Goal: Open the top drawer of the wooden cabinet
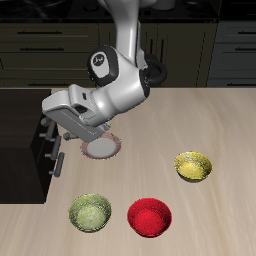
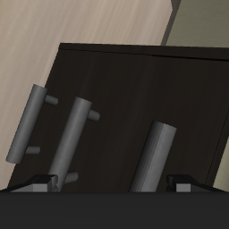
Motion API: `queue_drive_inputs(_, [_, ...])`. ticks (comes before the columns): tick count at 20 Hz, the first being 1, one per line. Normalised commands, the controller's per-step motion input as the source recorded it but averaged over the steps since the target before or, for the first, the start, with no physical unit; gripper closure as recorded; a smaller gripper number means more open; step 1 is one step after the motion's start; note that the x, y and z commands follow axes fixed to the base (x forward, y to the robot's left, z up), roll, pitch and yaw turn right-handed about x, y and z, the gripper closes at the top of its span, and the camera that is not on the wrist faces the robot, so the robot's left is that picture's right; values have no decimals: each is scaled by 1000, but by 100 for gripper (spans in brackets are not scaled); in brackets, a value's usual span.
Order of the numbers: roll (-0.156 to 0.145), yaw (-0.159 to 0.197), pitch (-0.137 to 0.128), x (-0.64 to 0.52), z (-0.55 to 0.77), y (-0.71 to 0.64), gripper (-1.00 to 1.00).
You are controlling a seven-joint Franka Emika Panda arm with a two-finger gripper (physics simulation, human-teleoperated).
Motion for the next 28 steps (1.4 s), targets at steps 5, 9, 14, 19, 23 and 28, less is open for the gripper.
queue_drive_inputs(5, [-27, -1, 22, -84, -67, -188, -100])
queue_drive_inputs(9, [-45, -10, 23, -86, -95, -244, -100])
queue_drive_inputs(14, [-39, 4, 31, -163, -163, -295, 100])
queue_drive_inputs(19, [-12, -29, 29, -100, -67, -172, 100])
queue_drive_inputs(23, [8, -17, 8, -39, -12, -68, 100])
queue_drive_inputs(28, [6, -7, -1, -38, 12, 26, 100])
